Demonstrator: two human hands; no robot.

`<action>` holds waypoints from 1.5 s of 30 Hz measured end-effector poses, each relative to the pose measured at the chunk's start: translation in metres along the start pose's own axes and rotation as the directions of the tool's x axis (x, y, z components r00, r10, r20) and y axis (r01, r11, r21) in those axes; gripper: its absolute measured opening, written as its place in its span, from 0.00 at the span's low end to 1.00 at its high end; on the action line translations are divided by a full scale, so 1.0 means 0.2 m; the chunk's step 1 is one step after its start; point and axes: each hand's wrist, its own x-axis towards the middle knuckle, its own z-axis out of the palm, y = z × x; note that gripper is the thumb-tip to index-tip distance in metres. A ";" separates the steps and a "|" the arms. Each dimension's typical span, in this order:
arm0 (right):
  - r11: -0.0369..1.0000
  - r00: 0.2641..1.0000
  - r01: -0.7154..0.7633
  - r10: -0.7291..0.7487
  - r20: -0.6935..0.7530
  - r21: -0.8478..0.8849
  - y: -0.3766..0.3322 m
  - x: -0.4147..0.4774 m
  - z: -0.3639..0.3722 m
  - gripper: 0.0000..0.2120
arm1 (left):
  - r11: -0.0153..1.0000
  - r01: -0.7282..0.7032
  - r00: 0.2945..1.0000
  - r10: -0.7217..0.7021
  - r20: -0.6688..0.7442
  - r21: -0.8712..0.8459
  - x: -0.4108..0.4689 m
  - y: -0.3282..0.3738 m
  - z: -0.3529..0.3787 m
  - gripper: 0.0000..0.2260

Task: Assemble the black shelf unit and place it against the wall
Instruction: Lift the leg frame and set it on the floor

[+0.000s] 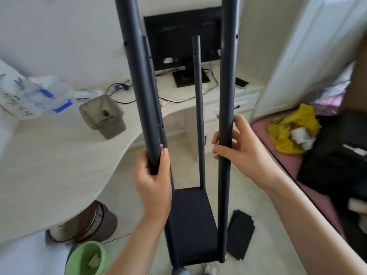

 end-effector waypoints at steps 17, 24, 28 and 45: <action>0.944 0.765 -0.311 0.318 -0.559 0.112 0.37 -0.79 -0.32 0.18 | 0.963 0.266 0.567 -0.185 0.803 0.034 -0.36 -0.28 0.49 0.09; 0.922 0.576 -0.351 0.349 -0.739 0.162 0.46 -1.14 -0.36 0.13 | 0.960 0.277 0.312 -0.119 0.943 0.029 -0.57 -0.21 0.67 0.06; 0.906 0.507 -0.379 0.372 -0.778 0.187 0.47 -1.32 -0.38 0.12 | 0.958 0.288 0.256 -0.075 0.964 -0.002 -0.68 -0.11 0.80 0.04; 0.830 0.287 -0.455 0.480 -0.829 0.323 0.64 -2.28 -0.99 0.10 | 0.973 0.133 0.044 -0.195 0.980 0.188 -1.75 0.08 1.15 0.11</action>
